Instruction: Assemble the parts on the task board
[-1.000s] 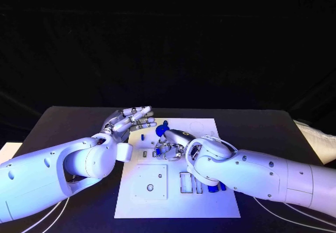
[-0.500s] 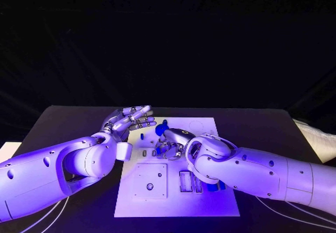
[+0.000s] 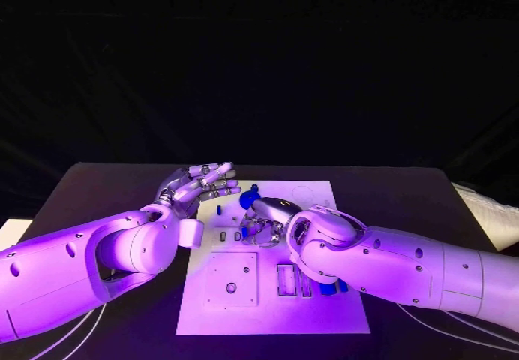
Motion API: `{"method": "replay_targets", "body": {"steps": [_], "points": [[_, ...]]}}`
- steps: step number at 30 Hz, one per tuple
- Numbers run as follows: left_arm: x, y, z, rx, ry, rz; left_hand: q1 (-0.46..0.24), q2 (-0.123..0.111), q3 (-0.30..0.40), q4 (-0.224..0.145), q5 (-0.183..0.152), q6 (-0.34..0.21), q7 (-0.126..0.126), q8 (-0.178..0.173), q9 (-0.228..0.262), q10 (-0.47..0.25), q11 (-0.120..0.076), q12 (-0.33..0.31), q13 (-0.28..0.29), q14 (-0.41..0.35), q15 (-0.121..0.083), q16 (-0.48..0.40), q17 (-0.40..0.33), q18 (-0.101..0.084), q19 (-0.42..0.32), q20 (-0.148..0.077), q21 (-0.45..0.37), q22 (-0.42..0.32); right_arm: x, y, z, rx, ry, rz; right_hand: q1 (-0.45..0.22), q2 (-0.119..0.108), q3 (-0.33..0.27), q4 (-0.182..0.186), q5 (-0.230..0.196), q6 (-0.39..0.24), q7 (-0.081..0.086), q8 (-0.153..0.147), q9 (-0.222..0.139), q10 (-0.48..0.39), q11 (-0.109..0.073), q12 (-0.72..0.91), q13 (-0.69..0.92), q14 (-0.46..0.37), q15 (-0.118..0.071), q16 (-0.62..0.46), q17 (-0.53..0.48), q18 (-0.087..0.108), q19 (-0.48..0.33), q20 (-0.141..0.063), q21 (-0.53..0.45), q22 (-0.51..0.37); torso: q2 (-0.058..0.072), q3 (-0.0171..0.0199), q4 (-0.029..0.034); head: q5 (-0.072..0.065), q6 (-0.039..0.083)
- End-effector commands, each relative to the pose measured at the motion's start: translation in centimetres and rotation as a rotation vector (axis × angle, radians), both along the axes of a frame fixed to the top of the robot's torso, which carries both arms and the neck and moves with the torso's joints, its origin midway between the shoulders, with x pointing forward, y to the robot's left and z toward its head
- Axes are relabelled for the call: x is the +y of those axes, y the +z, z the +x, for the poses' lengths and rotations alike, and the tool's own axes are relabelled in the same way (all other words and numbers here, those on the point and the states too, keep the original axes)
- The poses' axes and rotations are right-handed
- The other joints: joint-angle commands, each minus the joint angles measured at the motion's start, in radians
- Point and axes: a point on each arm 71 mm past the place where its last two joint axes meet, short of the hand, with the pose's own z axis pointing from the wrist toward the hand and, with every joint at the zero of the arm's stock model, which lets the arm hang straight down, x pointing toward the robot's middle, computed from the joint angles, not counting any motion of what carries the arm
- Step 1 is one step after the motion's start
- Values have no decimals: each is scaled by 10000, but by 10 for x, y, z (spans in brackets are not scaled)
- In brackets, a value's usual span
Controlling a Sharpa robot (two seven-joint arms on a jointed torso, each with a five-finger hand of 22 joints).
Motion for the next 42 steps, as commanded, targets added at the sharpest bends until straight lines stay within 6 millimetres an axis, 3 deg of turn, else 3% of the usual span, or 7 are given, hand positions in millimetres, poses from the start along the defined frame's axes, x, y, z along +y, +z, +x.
{"method": "replay_targets", "body": {"steps": [1, 11, 42], "points": [[-2, 2, -1, -81, -183, -137, 47, 36, -13, -68, -7, -5, 64, -27, -8, -2, 4, -69, -11, 17, -19, -34, 11, 99, -8, 6, -57, -9, -2, -5, -1, 64, -18, -412, -133, -66, -48, 35, 50, -37, 39, -71, -20, -65, -4, -56, -27, 467, 10, -40, -14, -37, -57, 14, -53, -26, 1, 1, -5, -6, -9], [-2, 2, -1, -73, -185, -135, 48, 36, -15, -75, -7, -12, 64, -31, -10, -9, 6, -76, -13, 17, -18, -38, 13, 98, -7, 7, -60, -11, -2, -4, -2, 57, 13, -357, -496, -375, -420, 195, 147, -113, 63, -138, -35, -67, 24, -138, -97, 461, 35, -91, -66, -23, -92, 41, -103, -101, 5, 3, -2, -6, -38], [-2, 1, 0, -50, -208, -148, 48, 36, -15, -75, -7, -12, 64, -31, -10, -9, 6, -76, -13, 17, -18, -38, 13, 98, -7, 7, -60, -11, -3, 4, -3, -516, -285, 591, -709, -666, -1414, 593, 73, -694, 155, -299, -96, -652, 128, -1168, -980, 401, 119, -320, -319, 53, -313, 115, -343, -518, -5, 1, 2, -31, -60]]}}
